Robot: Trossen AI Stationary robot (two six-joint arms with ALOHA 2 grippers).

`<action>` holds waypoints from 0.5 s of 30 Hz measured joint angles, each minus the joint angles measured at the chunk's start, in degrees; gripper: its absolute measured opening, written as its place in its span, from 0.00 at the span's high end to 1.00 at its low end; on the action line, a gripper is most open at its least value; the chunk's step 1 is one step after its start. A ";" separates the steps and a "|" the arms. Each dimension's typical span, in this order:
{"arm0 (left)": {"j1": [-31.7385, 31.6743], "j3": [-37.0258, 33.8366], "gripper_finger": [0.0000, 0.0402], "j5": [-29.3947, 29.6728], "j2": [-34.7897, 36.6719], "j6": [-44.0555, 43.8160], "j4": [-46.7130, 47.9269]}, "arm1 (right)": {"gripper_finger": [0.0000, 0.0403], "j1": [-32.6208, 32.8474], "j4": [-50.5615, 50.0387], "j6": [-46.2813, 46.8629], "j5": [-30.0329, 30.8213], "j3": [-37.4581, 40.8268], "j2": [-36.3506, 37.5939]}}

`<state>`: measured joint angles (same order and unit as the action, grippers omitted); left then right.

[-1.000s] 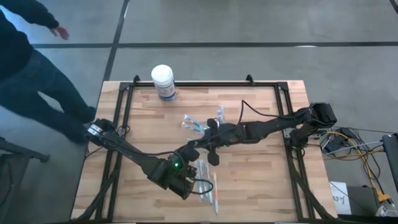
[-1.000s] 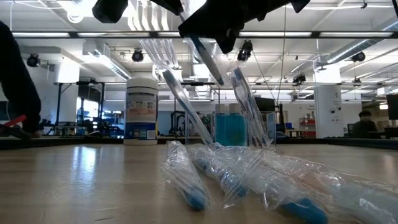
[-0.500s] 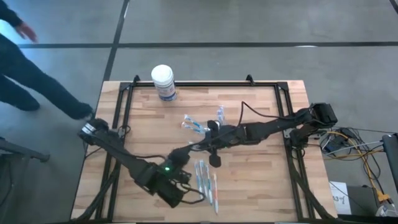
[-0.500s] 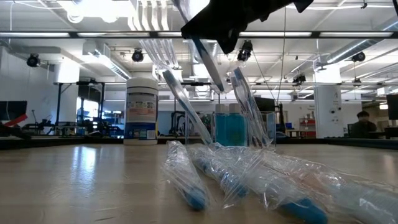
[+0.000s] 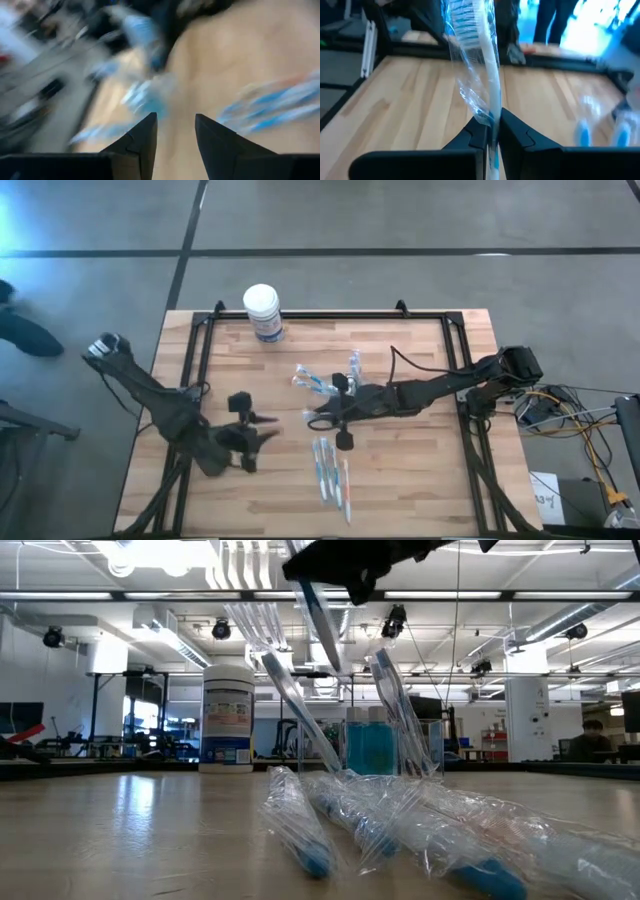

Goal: Pick & Place toothbrushing station
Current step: Put the blue toothbrush into the transparent organizer

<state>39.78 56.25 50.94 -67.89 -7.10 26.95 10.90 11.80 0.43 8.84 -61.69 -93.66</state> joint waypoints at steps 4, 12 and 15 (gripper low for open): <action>-2.14 -15.13 0.66 -8.75 6.47 12.30 -37.47 | 0.95 0.47 3.60 -2.63 0.08 0.00 -0.11; -7.22 -26.39 0.64 -13.04 10.16 16.38 -56.26 | 0.95 1.29 6.21 -4.97 0.34 -0.04 -0.18; -8.90 -25.68 0.61 -15.63 9.12 14.39 -56.93 | 0.95 1.25 7.24 -4.98 0.37 -0.02 -0.18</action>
<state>30.88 30.56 35.31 -58.76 7.30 -29.98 12.14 19.05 -4.54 9.21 -61.71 -93.84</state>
